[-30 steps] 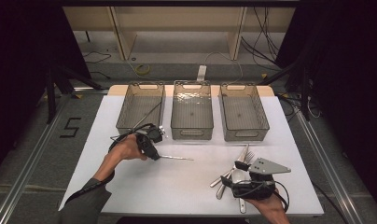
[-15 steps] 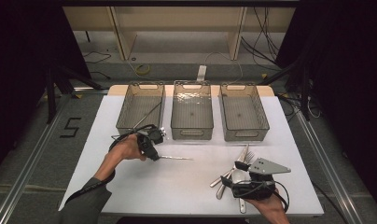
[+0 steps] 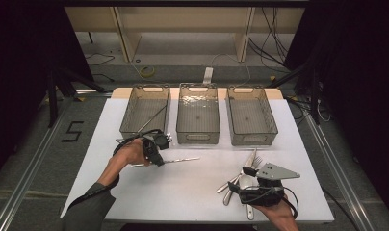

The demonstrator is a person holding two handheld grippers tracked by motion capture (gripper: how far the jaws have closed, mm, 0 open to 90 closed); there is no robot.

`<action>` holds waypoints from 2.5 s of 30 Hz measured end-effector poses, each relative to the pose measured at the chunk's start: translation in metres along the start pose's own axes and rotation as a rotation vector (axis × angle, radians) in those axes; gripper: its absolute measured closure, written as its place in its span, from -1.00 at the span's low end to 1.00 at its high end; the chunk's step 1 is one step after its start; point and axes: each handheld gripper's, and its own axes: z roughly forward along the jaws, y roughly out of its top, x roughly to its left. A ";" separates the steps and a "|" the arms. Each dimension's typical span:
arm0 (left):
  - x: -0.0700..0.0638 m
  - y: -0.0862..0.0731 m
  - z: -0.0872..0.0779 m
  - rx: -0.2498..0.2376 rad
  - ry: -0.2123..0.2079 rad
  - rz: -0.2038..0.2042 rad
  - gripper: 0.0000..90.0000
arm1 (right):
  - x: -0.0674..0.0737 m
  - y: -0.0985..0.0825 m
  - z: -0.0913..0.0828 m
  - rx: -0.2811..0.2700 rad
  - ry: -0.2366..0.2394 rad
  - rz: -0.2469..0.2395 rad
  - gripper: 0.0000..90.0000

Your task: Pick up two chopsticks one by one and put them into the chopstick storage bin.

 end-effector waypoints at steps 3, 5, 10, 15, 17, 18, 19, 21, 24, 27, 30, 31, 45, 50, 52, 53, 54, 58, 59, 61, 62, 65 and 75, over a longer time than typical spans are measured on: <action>-0.001 0.000 0.000 -0.004 -0.002 0.005 0.80 | 0.000 0.000 0.000 0.002 0.000 -0.001 -0.44; -0.001 0.000 0.000 0.007 -0.006 0.027 0.83 | 0.000 0.000 0.000 0.000 0.002 0.001 -0.44; -0.003 0.001 0.000 0.011 0.007 0.043 0.87 | -0.001 0.000 0.000 -0.003 0.003 0.001 -0.44; -0.005 0.000 0.000 -0.009 0.010 0.046 0.88 | 0.000 0.000 0.000 0.000 0.003 0.002 -0.44; -0.004 -0.001 0.000 -0.016 0.008 0.047 0.88 | -0.001 0.000 0.000 -0.001 0.004 0.001 -0.44; -0.004 -0.001 0.000 -0.028 0.017 0.039 0.88 | -0.001 0.000 0.000 -0.006 0.006 0.001 -0.44; -0.003 -0.001 -0.001 -0.022 0.019 0.042 0.88 | -0.001 0.000 0.000 -0.007 0.006 0.003 -0.44; -0.004 -0.001 -0.003 -0.042 0.020 0.033 0.88 | -0.001 0.000 0.000 -0.006 0.005 0.006 -0.44; -0.004 0.000 -0.007 -0.056 0.025 0.027 0.88 | -0.001 0.000 0.000 -0.006 0.006 0.006 -0.44; -0.005 -0.002 -0.016 -0.084 0.013 0.026 0.88 | -0.001 0.000 -0.001 -0.002 0.003 0.007 -0.44; -0.007 -0.002 -0.027 -0.121 0.018 0.013 0.88 | -0.002 0.000 -0.001 -0.001 0.004 0.007 -0.43; -0.009 -0.002 -0.030 -0.137 0.016 0.011 0.88 | -0.002 0.000 -0.001 0.001 0.003 0.008 -0.43; -0.018 0.000 -0.067 -0.270 0.049 -0.052 0.88 | -0.002 0.000 -0.002 -0.004 0.002 0.008 -0.43; -0.011 -0.006 -0.078 -0.347 0.064 -0.123 0.88 | -0.002 0.000 -0.002 -0.005 -0.001 0.011 -0.43; -0.009 -0.007 -0.081 -0.374 0.074 -0.152 0.88 | -0.002 0.000 -0.002 -0.004 0.000 0.010 -0.43; -0.008 -0.008 -0.082 -0.380 0.079 -0.157 0.88 | -0.002 0.000 -0.002 -0.006 -0.001 0.011 -0.43; -0.007 -0.008 -0.084 -0.382 0.080 -0.160 0.88 | -0.002 0.000 -0.002 -0.005 -0.002 0.014 -0.43; -0.002 -0.008 -0.088 -0.405 0.088 -0.185 0.88 | -0.002 0.000 -0.002 -0.003 -0.003 0.014 -0.44; 0.000 -0.008 -0.089 -0.413 0.095 -0.198 0.88 | -0.002 0.000 -0.002 -0.002 -0.002 0.015 -0.43; 0.004 -0.009 -0.091 -0.426 0.111 -0.215 0.88 | -0.002 0.000 -0.002 -0.006 0.000 0.015 -0.43; 0.006 -0.009 -0.092 -0.437 0.118 -0.230 0.88 | -0.002 0.000 -0.002 -0.007 0.000 0.017 -0.43; 0.013 -0.010 -0.099 -0.463 0.140 -0.253 0.88 | -0.003 0.000 -0.002 -0.005 0.000 0.017 -0.43; 0.037 -0.014 -0.116 -0.504 0.192 -0.329 0.88 | -0.003 0.000 -0.002 -0.007 0.002 0.018 -0.43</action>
